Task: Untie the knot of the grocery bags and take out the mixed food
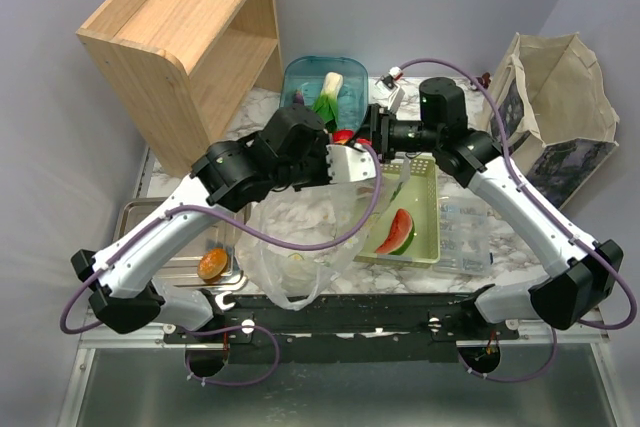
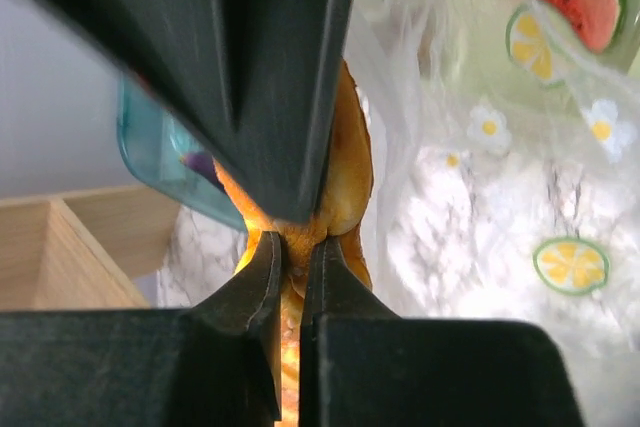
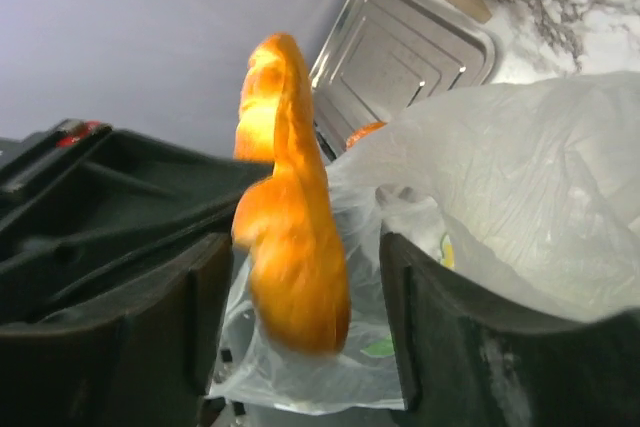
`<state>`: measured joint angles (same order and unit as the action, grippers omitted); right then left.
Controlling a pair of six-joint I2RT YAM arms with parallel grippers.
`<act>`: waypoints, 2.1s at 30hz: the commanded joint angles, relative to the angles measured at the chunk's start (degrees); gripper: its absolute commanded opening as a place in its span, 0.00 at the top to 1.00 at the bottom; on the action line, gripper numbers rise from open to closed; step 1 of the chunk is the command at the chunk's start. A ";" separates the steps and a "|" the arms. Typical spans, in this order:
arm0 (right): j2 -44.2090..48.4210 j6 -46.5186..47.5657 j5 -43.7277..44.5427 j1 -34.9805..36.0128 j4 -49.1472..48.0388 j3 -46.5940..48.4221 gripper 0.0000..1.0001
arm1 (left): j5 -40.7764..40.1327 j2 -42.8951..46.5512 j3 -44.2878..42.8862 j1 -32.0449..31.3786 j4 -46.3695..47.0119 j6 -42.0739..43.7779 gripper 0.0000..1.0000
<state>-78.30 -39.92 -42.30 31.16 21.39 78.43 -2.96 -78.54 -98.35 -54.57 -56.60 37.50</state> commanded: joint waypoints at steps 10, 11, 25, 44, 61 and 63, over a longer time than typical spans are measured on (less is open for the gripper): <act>6.59 12.70 -5.15 -1.95 1.08 0.27 0.02 | 21.35 25.87 20.79 22.25 -17.72 16.35 1.00; 6.54 13.30 -5.09 -2.06 1.37 0.40 0.02 | 22.04 28.52 24.14 24.83 -19.54 20.39 1.00; 2.80 12.87 -6.99 -2.22 1.15 2.46 0.01 | 24.39 23.36 43.28 64.52 -14.66 60.50 1.00; -1.15 52.55 9.97 -2.24 30.49 15.52 0.00 | 16.12 7.81 53.84 70.83 6.44 61.78 0.02; -12.21 74.34 3.54 2.63 47.32 16.91 0.00 | 44.27 25.25 35.78 47.22 -12.78 23.79 0.02; -10.98 73.06 4.69 3.59 44.19 13.56 0.00 | 44.37 25.17 36.89 41.36 -7.50 16.36 0.02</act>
<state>-90.80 31.16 -36.49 31.92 65.43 95.68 35.83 -53.82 -63.07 -2.83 -71.33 73.65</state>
